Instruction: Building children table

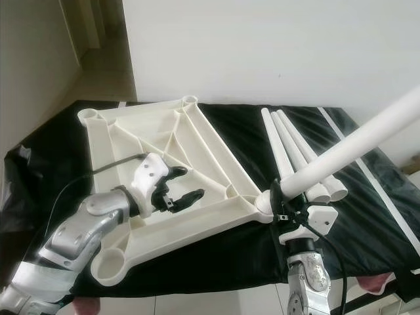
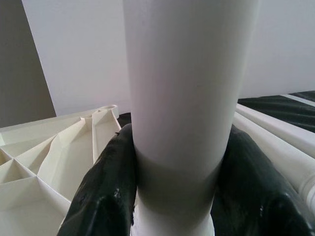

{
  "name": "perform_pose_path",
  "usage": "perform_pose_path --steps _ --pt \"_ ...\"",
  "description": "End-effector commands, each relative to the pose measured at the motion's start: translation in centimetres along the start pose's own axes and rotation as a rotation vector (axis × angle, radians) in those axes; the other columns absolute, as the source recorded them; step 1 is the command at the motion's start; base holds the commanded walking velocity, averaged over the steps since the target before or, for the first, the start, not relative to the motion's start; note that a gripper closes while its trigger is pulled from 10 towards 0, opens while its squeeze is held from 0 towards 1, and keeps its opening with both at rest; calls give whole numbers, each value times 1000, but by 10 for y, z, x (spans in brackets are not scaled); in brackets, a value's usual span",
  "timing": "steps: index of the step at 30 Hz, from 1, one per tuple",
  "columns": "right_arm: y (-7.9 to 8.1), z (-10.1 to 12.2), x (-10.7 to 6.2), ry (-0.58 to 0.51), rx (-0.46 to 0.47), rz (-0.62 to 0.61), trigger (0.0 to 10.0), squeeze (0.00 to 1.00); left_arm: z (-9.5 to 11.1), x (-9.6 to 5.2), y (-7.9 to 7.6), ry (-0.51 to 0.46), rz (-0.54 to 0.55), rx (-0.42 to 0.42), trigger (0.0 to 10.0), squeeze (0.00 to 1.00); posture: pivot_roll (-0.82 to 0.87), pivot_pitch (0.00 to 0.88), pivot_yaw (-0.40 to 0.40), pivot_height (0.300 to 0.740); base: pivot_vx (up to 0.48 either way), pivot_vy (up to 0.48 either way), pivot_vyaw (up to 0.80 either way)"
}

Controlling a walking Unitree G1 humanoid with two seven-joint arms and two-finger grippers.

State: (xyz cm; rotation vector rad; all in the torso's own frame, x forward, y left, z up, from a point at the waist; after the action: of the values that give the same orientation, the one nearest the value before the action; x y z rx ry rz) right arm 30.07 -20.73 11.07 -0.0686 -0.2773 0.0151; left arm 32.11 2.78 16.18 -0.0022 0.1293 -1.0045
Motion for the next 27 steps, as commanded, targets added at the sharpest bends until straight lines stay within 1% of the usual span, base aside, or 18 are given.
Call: perform_pose_path --steps 1,5,6,7,8,9,11,12,13,16,17,19,20,21,22,24,25,27 --pt "11 -66 -34 319 73 29 10000 0 1 0 -8 15 -71 2 10000 0 63 0 1 740 0 0 0" --pt "11 -65 -31 324 59 37 10000 0 1 0 -8 15 -71 2 10000 0 62 0 1 740 0 0 0" --pt "12 -60 -26 315 43 56 10000 0 1 0 -8 16 -72 3 10000 0 62 0 1 740 0 0 0" --pt "12 -60 -26 315 43 56 10000 0 1 0 -8 16 -72 3 10000 0 62 0 1 740 0 0 0" --pt "13 -52 -18 303 34 76 10000 0 1 0 -8 16 -74 4 10000 0 60 0 1 740 0 0 0" --pt "13 -52 -18 303 34 76 10000 0 1 0 -8 16 -74 4 10000 0 60 0 1 740 0 0 0" --pt "17 -32 -5 257 52 138 10000 0 1 0 -8 17 -77 5 10000 0 60 0 1 740 0 0 0" --pt "15 -33 -3 286 27 158 10000 0 0 1 -9 18 -79 5 10000 0 55 0 0 740 0 0 0" --pt "15 -33 -3 286 27 158 10000 0 0 1 -9 18 -79 5 10000 0 55 0 0 740 0 0 0" --pt "9 -38 -3 327 -39 195 10000 0 0 1 -10 18 -82 6 10000 0 53 0 -2 740 0 0 0" --pt "9 -38 -3 327 -39 195 10000 0 0 1 -10 18 -82 6 10000 0 53 0 -2 740 0 0 0" --pt "10 -34 -3 309 -99 301 10000 0 0 2 -10 17 -86 4 10000 0 50 0 -1 740 0 0 0" --pt "10 -34 -3 309 -99 301 10000 0 0 2 -10 17 -86 4 10000 0 50 0 -1 740 0 0 0" --pt "11 -33 -4 302 -120 343 10000 0 0 2 -11 16 -87 3 10000 0 50 0 -1 740 0 0 0" --pt "11 -33 -4 302 -120 343 10000 0 0 2 -11 16 -87 3 10000 0 50 0 -1 740 0 0 0" --pt "8 -33 -6 284 -129 413 10000 0 -1 3 -11 18 -90 3 10000 0 47 0 4 740 0 0 0" --pt "8 -33 -6 284 -129 413 10000 0 -1 3 -11 18 -90 3 10000 0 47 0 4 740 0 0 0" --pt "4 -31 -7 266 -130 486 10000 0 0 3 -11 18 -93 3 10000 0 45 0 11 740 0 0 0"
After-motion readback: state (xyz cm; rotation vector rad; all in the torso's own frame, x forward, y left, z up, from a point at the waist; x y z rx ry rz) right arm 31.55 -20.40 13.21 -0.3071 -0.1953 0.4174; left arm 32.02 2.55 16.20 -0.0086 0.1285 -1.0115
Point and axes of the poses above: a point about 5 cm out from each wrist's last joint towards the gripper, its own x axis pointing out of the wrist towards the gripper, its own z axis along the axis of the wrist's last joint, y = z × x, the point moved 6 cm from there along x, pointing out of the wrist towards the gripper, and after that the axes turned 14 degrees about -x, right-handed, at the moved point
